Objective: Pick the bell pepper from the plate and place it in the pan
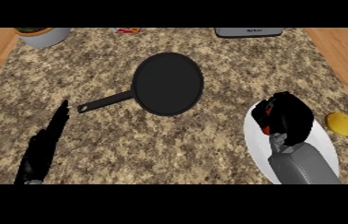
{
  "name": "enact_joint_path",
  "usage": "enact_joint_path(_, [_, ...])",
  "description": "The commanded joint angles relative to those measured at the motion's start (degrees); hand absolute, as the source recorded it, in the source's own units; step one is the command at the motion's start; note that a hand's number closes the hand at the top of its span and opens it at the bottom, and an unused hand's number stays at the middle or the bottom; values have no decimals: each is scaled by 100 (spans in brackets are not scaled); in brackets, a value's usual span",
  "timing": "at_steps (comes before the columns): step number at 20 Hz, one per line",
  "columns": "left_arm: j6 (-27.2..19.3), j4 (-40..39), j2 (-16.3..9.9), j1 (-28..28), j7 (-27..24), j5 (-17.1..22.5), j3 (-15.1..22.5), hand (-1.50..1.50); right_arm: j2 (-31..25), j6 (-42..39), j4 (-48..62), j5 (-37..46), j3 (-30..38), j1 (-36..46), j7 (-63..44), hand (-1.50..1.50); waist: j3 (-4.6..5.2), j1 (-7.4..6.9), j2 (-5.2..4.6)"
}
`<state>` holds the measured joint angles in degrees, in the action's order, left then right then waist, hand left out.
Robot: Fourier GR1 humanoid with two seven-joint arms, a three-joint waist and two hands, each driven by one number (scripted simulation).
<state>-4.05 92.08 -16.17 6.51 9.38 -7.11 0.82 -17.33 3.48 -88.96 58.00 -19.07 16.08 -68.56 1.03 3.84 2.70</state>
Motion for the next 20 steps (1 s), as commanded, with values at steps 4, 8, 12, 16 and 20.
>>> enact_joint_path(4, [91,51,16,42,-157,-17,108,0,863,-626,-782,2280,-478,785,-1659,150,-44,-240,-108])
enact_joint_path(8, [188,40,-72,-228,-77,54,19,0,1690,-844,-563,3080,-178,1362,-1663,150,-77,-401,-224])
enact_joint_path(12, [63,57,211,-209,-100,-127,330,0,1714,-498,-295,2917,-112,1634,-1665,150,-96,-556,-267])
enact_joint_path(16, [172,-1,173,-313,-157,-74,312,0,1724,69,614,2598,508,2222,-1665,150,-101,-701,-337])
enact_joint_path(20, [325,-25,71,-316,-307,-4,266,0,1727,675,1358,2186,929,2611,-1486,150,-105,-827,-378])
